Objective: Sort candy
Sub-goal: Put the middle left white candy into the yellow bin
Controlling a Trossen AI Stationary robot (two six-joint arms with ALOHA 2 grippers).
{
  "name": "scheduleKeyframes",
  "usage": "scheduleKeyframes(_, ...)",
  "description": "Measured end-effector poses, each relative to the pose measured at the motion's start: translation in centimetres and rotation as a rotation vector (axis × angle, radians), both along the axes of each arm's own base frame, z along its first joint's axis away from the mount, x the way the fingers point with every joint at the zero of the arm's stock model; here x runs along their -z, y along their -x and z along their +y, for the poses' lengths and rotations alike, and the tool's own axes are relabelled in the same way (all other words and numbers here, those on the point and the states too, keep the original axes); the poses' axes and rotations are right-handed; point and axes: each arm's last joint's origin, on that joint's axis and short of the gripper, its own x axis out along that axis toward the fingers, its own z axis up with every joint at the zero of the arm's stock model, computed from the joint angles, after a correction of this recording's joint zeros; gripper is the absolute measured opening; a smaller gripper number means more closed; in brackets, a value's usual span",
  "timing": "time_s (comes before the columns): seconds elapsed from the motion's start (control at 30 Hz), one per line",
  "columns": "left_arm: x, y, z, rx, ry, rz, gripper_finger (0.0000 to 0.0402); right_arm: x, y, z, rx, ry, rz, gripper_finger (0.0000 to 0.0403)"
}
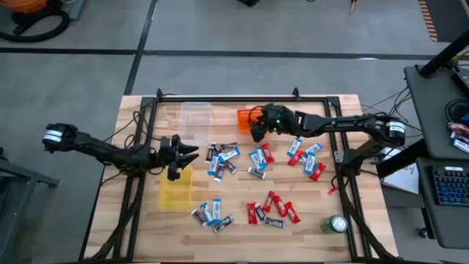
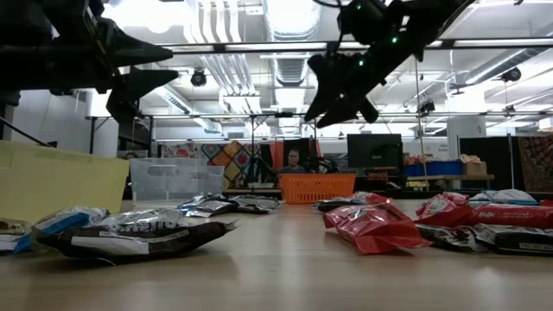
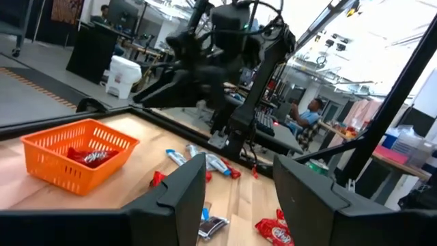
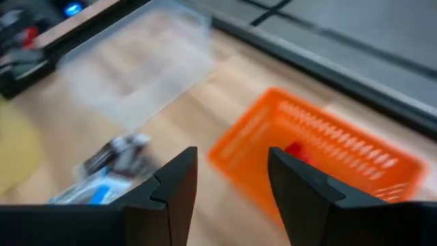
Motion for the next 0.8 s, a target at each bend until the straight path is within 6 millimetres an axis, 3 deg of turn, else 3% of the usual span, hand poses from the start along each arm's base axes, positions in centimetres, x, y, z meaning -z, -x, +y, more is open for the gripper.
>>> scheduleKeyframes(0.27,-1.5,-3.3,-0.7,0.056,-0.080,0.074,0.0155,-0.6,0.8,3.7,-0.147,-0.026,0.092,0.0158)
scheduleKeyframes(0.6,-0.7,-6.9,-1.2,0.071,-0.190,0.297,0.0156,-1.2,2.9,8.7,-0.303,-0.052,0.242,0.0164)
scheduleKeyframes(0.8,0.0,-8.9,-1.4,0.041,-0.311,0.405,0.0167,-1.6,3.7,10.3,-0.368,-0.039,0.267,0.0162)
